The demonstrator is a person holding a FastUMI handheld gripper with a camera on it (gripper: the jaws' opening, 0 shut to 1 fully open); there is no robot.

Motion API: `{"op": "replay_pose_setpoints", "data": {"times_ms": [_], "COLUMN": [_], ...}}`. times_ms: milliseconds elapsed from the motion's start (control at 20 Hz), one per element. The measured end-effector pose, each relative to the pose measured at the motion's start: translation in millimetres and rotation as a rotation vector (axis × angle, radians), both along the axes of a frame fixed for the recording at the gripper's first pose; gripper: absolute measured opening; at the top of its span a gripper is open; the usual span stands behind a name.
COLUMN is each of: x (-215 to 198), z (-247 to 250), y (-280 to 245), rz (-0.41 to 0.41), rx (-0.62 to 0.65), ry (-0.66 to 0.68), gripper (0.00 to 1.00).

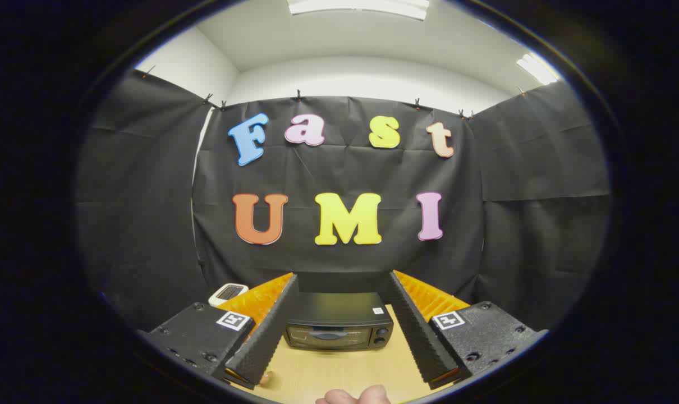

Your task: Open the toaster oven, put the food inside, and close the toaster oven door.

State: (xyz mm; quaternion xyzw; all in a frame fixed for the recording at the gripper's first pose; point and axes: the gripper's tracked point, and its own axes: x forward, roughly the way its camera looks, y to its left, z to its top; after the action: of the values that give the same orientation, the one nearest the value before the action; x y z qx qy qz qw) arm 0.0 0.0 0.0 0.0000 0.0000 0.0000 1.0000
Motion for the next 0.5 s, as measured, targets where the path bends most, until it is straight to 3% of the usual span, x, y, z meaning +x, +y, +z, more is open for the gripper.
{"op": "replay_pose_setpoints", "data": {"times_ms": [500], "x": [2.2], "z": [-4.8], "y": [-12.8], "rz": [-0.002], "rx": [0.019], "ry": [0.015], "gripper": [1.00]}}
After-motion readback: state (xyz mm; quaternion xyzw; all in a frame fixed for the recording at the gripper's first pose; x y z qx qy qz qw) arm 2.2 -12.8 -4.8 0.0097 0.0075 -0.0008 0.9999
